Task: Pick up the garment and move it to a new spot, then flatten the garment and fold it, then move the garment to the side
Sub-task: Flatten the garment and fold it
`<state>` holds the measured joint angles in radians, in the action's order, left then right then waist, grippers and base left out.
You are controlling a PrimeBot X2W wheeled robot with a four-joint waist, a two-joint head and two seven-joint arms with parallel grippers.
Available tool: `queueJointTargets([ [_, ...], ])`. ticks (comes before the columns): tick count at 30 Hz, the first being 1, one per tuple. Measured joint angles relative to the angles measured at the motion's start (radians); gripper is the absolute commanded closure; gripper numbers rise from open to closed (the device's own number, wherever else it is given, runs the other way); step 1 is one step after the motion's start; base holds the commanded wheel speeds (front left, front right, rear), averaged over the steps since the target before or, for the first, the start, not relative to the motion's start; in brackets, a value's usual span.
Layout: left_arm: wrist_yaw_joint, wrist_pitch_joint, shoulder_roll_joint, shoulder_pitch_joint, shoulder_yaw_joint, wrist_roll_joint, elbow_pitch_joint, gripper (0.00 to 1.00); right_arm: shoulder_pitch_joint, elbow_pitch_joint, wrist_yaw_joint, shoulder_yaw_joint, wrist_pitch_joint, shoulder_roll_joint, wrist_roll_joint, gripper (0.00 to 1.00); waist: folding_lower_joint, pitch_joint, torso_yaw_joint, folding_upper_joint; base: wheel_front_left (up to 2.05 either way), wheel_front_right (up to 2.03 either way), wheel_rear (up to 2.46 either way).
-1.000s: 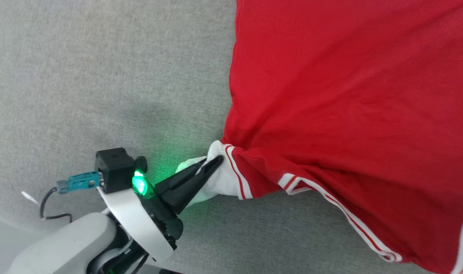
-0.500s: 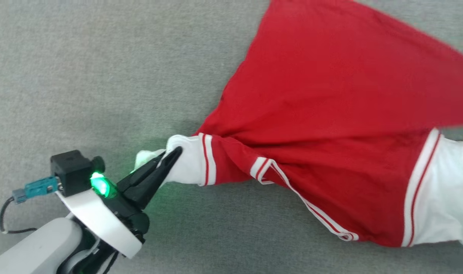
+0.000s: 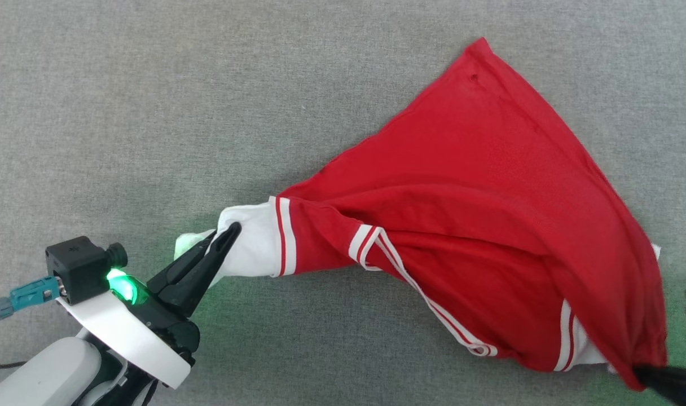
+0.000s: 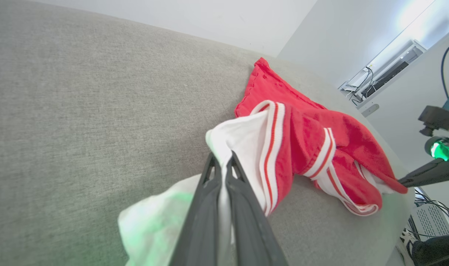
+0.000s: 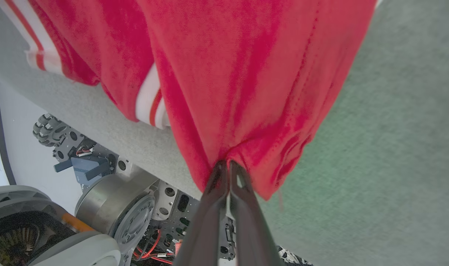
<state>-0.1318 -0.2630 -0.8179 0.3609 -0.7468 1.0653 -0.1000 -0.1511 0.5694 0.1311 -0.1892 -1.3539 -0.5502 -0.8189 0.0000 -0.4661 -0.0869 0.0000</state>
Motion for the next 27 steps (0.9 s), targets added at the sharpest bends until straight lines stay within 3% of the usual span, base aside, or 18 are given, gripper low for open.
queueJointTargets([
  [9, 0.0, 0.0, -0.002, -0.015, 0.008, 0.008, 0.007, 1.0, -0.027, 0.013, 0.0, 0.031, 0.056, 0.044, 0.029, 1.0, 0.0, 0.009, 0.014, 0.0, 0.0, 0.0, 0.0],
  [10, 0.0, 0.0, -0.003, -0.018, 0.009, 0.008, 0.007, 1.0, -0.025, 0.018, 0.0, 0.025, 0.067, 0.045, 0.029, 0.62, 0.0001, 0.011, 0.016, 0.0, 0.0, 0.0, 0.0],
  [11, 0.0, 0.0, -0.003, -0.02, 0.011, 0.009, 0.007, 1.0, -0.022, 0.023, 0.0, 0.018, 0.077, 0.049, 0.028, 0.03, 0.0001, 0.013, 0.018, 0.0, 0.0, 0.0, 0.0],
  [19, 0.0, 0.0, -0.004, -0.042, 0.017, 0.011, -0.001, 1.0, 0.053, 0.127, 0.0, -0.106, 0.074, 0.037, -0.028, 0.0, 0.0, 0.024, 0.022, 0.0, 0.0, 0.0, 0.0],
  [24, 0.0, 0.0, 0.009, -0.036, -0.004, 0.004, -0.008, 1.0, 0.222, 0.17, 0.0, -0.156, 0.05, -0.035, -0.053, 0.0, 0.0, 0.018, 0.004, 0.0, 0.0, 0.0, 0.0],
  [27, 0.0, 0.0, 0.026, -0.013, -0.022, -0.004, -0.012, 1.0, 0.382, 0.142, 0.0, -0.096, 0.066, -0.09, -0.038, 0.0, 0.0001, 0.004, -0.011, 0.0, 0.0, 0.0, 0.0],
])
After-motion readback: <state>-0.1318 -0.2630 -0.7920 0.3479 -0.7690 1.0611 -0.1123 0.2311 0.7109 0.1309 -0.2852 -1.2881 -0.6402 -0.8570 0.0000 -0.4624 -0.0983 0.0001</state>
